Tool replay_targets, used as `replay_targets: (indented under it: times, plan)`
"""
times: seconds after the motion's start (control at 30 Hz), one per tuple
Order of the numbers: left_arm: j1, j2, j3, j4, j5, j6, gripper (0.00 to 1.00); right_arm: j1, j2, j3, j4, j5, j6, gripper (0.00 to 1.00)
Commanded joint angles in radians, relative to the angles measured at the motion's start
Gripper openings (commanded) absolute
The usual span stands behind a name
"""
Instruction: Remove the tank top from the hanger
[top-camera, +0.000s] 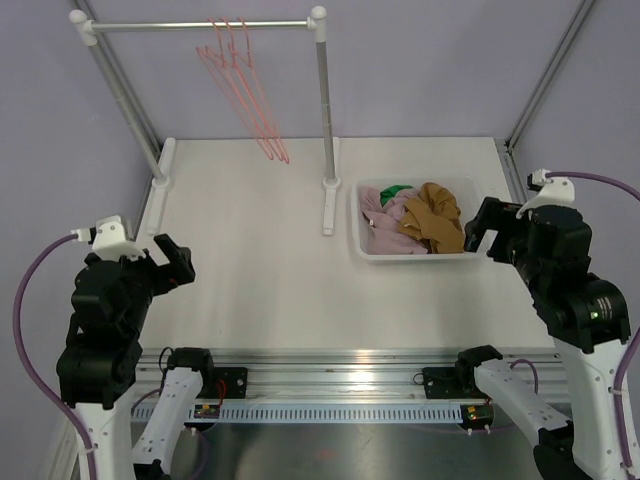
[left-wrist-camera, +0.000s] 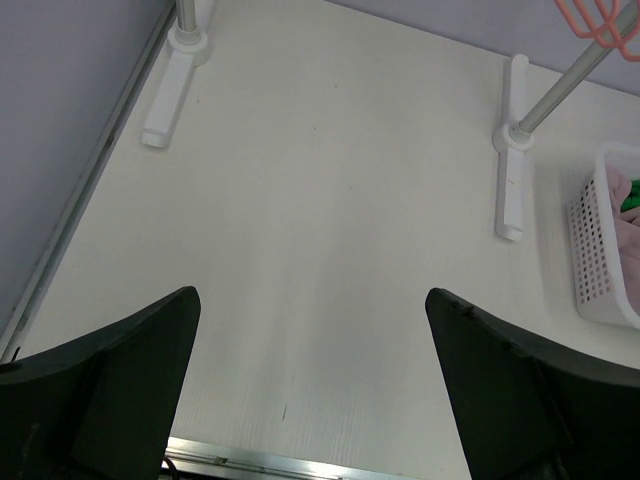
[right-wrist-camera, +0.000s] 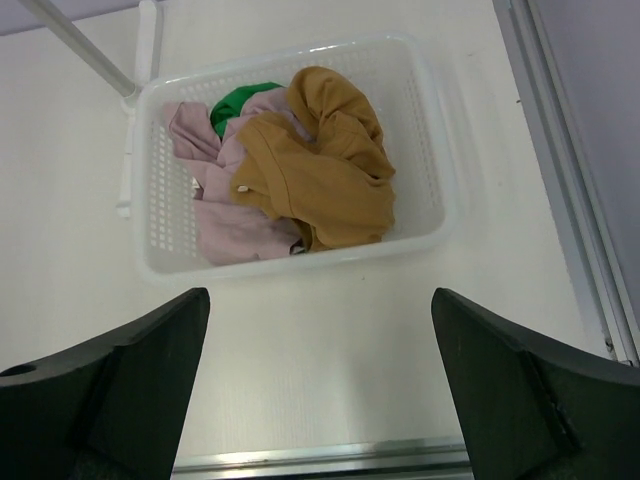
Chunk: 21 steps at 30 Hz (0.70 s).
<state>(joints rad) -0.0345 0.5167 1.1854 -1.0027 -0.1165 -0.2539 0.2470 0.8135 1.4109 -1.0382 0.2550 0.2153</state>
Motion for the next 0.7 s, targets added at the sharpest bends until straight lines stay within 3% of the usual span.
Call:
replay_targets:
  times: [0.0, 0.23, 0.67]
  plan:
    - [-0.028, -0.044, -0.015, -0.013, 0.0, 0.021, 0.99, 0.008, -0.063, -0.032, -0.097, 0.007, -0.03, 0.99]
    - [-0.05, -0.155, -0.092, 0.033, -0.008, 0.018, 0.99, 0.009, -0.243, -0.101, -0.042, -0.069, -0.039, 1.0]
    - [-0.05, -0.241, -0.159, 0.066, -0.028, -0.002, 0.99, 0.009, -0.257, -0.158, 0.001, -0.06, -0.03, 0.99]
